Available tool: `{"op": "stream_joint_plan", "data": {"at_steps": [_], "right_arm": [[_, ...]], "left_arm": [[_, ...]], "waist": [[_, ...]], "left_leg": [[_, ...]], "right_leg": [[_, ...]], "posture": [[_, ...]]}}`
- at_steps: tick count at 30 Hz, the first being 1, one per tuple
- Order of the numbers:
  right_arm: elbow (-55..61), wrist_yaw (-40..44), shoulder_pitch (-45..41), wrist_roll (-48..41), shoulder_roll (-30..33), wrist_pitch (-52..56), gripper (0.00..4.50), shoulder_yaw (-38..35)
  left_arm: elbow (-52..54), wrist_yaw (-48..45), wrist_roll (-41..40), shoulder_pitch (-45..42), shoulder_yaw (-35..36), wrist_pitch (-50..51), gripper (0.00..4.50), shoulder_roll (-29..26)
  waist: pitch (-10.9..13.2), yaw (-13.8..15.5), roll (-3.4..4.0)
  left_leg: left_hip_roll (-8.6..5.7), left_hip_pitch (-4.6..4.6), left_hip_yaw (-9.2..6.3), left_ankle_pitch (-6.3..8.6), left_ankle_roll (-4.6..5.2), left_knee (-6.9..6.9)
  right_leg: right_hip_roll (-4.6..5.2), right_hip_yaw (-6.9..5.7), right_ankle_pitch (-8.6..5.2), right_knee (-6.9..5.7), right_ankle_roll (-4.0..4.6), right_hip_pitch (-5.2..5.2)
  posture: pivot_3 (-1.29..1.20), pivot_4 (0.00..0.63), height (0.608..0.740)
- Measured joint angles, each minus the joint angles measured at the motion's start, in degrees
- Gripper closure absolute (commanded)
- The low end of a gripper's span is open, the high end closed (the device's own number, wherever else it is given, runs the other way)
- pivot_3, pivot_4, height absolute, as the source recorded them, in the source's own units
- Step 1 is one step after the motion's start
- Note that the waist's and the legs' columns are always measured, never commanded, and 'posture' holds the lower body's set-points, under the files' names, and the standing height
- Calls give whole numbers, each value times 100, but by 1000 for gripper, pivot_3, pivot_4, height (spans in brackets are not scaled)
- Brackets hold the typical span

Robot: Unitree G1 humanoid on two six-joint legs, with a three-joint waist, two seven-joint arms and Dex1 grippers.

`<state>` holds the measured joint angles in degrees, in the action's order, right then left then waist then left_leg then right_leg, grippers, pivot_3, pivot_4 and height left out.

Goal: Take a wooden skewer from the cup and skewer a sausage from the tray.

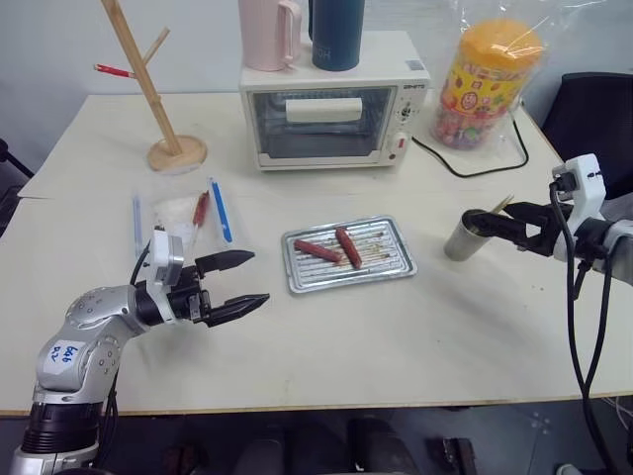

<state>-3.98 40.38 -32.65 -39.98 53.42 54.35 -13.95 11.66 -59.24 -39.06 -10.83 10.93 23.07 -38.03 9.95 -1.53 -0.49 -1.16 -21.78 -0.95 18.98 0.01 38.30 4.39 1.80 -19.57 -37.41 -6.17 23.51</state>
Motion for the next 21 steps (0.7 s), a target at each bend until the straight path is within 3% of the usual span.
{"op": "stream_joint_plan", "data": {"at_steps": [11, 21], "right_arm": [[235, 150, 0, -39, -1, 175, 0, -4], [-292, 109, -207, 590, -484, -583, 0, 177]], "left_arm": [[-7, 34, 5, -21, -3, -10, 46, 56], [-22, 45, 30, -62, -18, -35, 46, 126]], "waist": [[0, 4, 0], [0, -4, 0]], "left_leg": [[-1, 0, 0, 0, 0, 0], [-1, 0, 2, -1, -1, 0]], "right_leg": [[1, 0, 0, 0, 0, 0], [-1, 1, 0, -2, 0, 3]], "posture": [[0, 150, 740], [0, 150, 740]]}}
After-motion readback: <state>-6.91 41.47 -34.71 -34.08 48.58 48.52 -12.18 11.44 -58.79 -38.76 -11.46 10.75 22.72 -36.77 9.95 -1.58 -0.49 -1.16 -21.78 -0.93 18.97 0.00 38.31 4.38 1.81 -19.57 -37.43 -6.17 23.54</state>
